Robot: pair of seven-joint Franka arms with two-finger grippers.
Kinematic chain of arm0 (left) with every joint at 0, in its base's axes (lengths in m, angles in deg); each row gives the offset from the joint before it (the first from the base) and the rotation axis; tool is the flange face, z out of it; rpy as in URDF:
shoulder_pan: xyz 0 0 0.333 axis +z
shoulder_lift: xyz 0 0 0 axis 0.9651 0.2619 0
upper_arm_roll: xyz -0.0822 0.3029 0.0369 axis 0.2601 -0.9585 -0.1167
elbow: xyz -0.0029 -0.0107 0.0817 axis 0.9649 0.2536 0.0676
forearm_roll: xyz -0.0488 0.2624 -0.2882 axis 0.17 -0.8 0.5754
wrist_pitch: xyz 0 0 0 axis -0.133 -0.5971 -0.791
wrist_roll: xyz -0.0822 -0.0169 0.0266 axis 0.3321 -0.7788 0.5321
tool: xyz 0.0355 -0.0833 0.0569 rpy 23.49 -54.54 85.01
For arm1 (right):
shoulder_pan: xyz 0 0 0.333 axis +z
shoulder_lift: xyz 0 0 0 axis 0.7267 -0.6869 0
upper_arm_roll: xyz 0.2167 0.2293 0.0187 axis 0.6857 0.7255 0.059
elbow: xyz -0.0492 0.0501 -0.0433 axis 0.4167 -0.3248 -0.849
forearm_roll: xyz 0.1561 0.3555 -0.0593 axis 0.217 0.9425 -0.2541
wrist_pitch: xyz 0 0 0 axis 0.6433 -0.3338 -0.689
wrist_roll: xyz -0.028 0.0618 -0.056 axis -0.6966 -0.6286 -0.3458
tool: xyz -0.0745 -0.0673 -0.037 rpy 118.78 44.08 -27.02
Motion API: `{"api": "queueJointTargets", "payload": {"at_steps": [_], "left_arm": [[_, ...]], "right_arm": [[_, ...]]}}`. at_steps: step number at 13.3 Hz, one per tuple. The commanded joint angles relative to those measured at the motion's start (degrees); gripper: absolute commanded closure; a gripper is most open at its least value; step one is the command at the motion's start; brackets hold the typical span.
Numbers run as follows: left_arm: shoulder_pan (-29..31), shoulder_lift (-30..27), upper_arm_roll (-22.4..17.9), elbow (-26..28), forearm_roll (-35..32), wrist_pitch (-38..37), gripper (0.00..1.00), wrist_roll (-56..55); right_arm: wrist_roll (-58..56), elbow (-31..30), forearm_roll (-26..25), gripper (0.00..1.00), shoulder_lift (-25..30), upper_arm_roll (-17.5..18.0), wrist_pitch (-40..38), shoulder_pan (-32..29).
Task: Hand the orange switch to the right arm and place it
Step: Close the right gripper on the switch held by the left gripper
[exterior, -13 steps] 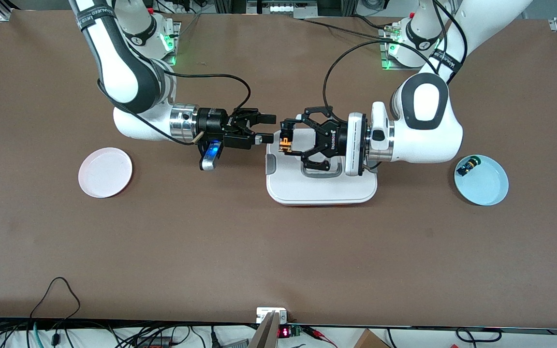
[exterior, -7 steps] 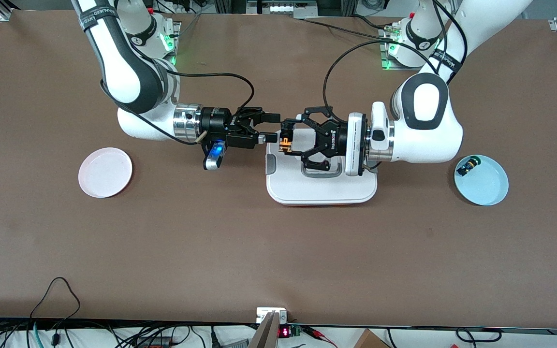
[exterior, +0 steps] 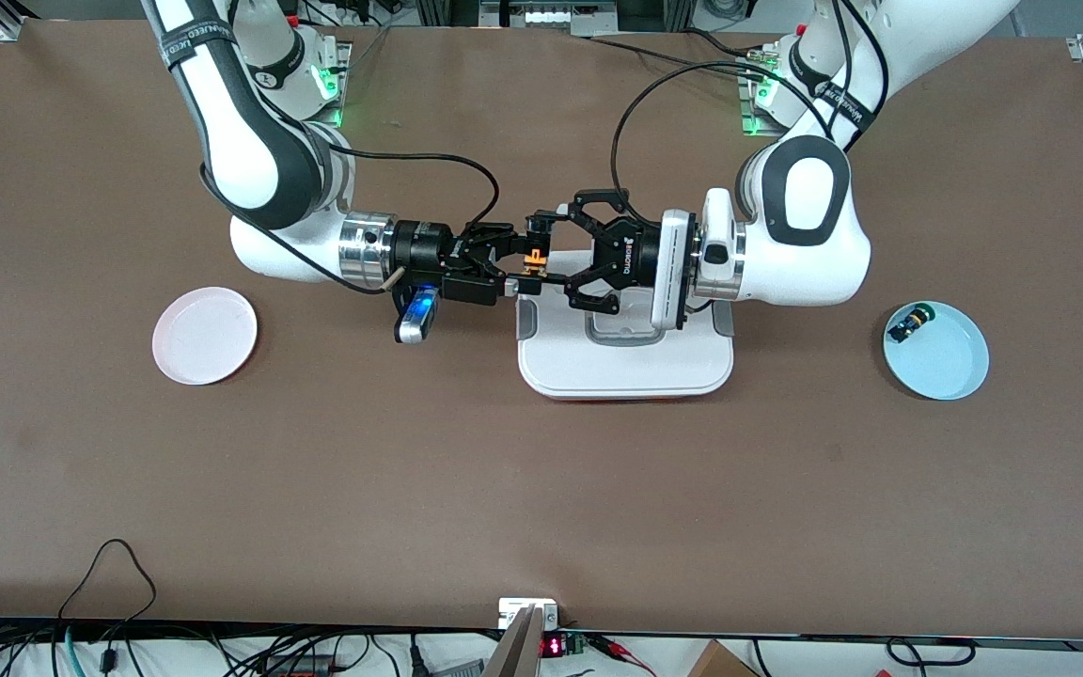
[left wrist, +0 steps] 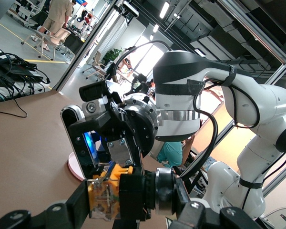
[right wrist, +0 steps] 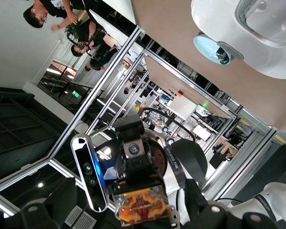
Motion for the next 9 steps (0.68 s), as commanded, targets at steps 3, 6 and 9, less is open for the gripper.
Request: {"api": "queueJointTargets", "payload": {"at_steps": [3,6,9], "left_arm": [[0.63,-2.22,0.57,1.7,2.13,0.6,1.0,1.43],[0.45,-2.22,0.65,1.7,2.21,1.39,1.0,1.34],[0.1,-2.22,0.65,1.78,2.3,1.83,1.0,1.34]], "right_arm": [[0.5,0.68,0.83,0.0,0.05,0.01,0.1,0.44],[0.33,-0.02,0.74,0.0,0.93,0.01,0.01,0.62],[-0.11,-0.73,0.48,0.04,1.72,0.01,0.01,0.53]]}}
